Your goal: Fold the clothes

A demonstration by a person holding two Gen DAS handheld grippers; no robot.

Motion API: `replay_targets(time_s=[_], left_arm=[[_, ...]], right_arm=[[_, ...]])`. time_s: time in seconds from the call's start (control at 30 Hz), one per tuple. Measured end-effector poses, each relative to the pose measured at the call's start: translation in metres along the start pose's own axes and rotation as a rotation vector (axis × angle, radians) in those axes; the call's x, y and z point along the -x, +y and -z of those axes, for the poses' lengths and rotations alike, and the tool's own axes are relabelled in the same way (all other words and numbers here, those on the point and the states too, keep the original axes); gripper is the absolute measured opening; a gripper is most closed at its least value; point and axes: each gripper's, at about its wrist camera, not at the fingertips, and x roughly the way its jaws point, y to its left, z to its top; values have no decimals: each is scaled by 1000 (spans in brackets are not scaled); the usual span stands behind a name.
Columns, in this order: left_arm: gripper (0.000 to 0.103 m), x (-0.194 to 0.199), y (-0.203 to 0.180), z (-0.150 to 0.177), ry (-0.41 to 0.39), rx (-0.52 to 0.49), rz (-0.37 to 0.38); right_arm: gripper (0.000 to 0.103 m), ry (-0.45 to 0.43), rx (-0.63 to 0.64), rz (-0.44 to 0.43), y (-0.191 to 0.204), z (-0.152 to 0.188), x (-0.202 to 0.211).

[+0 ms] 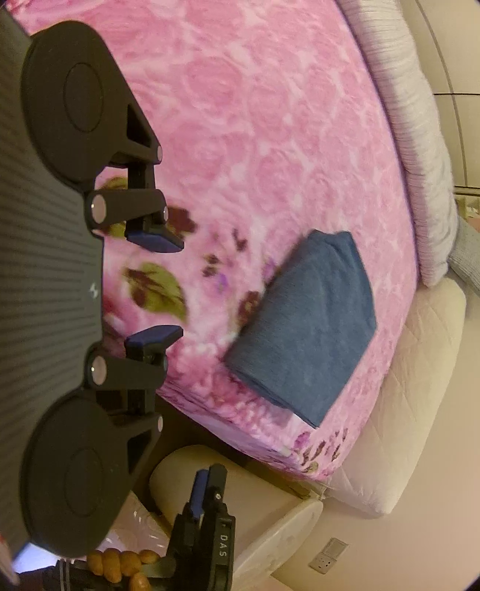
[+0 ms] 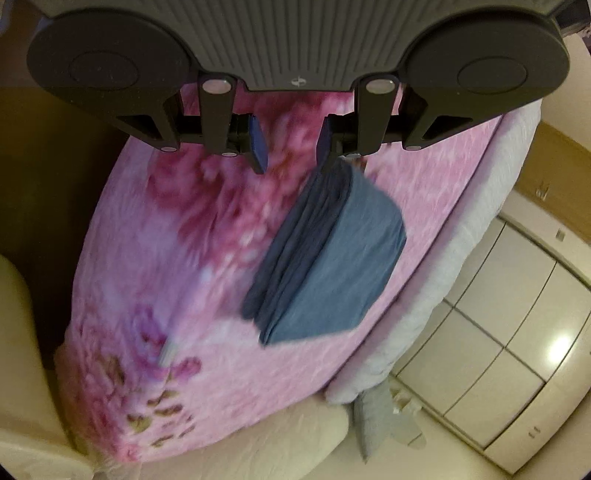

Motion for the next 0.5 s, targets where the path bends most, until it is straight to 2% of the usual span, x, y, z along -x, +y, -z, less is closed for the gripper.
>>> replay_targets(time_s=[0.17,0.27,0.33,0.4,0.5], left_arm=[[37,-45,45,-12,40,40,78],[35,-84,70,-32,91,-8,155],[35,-110,84,-50,127,-57,206],[34,-134,97,-69,164,-117,223],[33,-158,116,-102,210,-156,237]], right_arm=[[37,29,30,-1,17,14,-27],[37,22,41,60,25,21,-55],[37,-6,45,156,34,26,-71],[37,-33,46,275,45,29,-86],[37,16,4,374,52,23,-108]])
